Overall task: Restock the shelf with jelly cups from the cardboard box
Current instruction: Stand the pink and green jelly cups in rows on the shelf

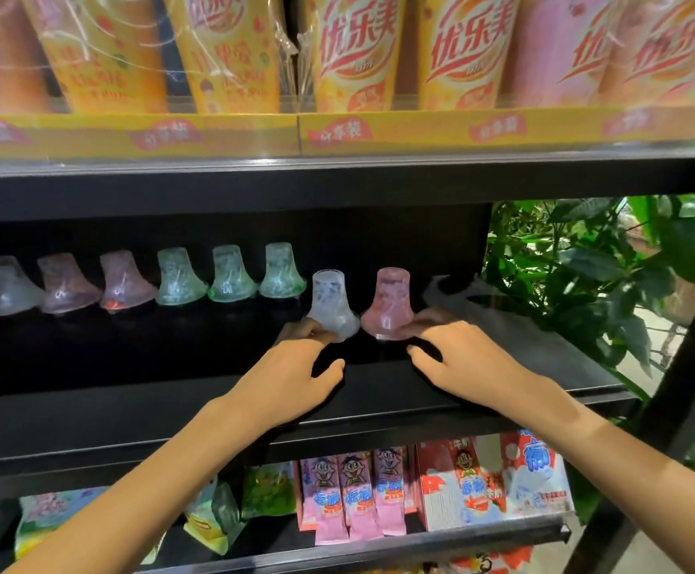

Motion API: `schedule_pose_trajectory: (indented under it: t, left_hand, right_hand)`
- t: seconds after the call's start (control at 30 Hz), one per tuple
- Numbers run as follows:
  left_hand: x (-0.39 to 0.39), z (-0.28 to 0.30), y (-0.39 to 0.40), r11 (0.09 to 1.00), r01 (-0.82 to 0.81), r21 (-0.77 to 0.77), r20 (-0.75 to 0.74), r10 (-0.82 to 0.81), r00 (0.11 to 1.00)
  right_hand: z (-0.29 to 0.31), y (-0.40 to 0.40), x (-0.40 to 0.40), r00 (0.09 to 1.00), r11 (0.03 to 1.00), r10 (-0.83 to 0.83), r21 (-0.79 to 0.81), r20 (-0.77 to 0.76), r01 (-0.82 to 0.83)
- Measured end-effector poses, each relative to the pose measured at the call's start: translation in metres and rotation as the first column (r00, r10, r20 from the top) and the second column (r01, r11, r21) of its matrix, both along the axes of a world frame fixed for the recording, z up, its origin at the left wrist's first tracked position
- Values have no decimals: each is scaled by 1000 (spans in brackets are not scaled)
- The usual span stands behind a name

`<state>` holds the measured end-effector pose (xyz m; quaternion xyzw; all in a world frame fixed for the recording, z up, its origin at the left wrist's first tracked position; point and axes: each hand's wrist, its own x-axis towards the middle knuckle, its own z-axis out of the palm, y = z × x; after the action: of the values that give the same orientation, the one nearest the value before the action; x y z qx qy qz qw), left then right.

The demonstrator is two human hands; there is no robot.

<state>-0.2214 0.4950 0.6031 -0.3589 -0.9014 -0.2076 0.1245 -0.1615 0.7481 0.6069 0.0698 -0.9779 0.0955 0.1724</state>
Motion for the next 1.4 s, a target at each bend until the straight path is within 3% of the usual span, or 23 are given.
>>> schedule_pose_trajectory:
  t: [0.17,0.37,0.67,1.4]
  left_hand:
    - [-15,4,6,999,5,-37,7,-4,1000]
    - [-49,11,22,994,-24,-104,78,33,996]
    - [-87,21,39,998,1,-59,168,9,986]
    - [-122,17,51,990,-56,-127,115,71,991]
  right_hand:
    - [1,6,-16,999,999,37,-34,20,-36]
    - [9,1,-51,997,999,-34,-39,68,36]
    - [8,11,-95,999,989,-34,-143,42,40]
    - [11,8,-139,992,984,-92,-147,81,104]
